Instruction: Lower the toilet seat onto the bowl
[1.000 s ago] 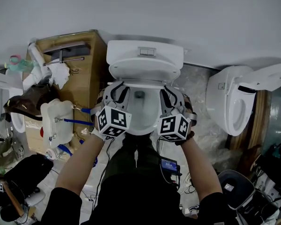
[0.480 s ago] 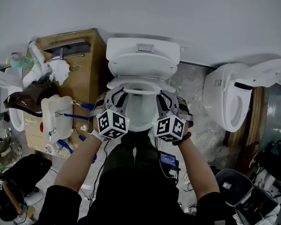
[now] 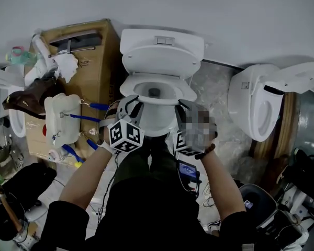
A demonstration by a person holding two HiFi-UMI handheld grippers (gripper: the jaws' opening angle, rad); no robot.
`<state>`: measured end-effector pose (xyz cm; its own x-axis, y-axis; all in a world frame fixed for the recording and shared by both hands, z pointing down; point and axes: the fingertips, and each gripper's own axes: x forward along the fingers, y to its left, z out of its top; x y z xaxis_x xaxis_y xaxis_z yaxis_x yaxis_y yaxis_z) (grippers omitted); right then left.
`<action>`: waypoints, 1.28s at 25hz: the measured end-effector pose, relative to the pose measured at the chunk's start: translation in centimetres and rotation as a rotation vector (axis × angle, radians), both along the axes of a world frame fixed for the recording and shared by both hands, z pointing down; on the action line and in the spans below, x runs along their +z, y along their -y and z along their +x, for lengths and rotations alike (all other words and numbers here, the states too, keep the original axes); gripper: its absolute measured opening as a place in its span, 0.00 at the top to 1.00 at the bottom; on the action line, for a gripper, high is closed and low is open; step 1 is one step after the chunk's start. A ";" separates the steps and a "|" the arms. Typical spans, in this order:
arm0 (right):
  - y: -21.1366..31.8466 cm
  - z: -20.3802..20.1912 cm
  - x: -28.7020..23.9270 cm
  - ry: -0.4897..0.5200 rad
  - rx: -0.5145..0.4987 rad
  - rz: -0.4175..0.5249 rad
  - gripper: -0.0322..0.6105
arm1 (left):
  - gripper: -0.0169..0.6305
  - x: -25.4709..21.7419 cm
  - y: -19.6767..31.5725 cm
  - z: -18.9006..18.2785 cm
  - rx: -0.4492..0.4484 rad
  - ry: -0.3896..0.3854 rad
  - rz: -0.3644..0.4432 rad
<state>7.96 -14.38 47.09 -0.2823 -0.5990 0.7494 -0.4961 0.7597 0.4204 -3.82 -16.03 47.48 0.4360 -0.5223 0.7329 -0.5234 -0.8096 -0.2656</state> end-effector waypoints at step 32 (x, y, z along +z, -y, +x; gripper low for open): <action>-9.2 -1.3 5.5 -0.063 -0.078 -0.105 0.82 | 0.79 5.6 -9.2 -1.0 0.128 0.057 -0.144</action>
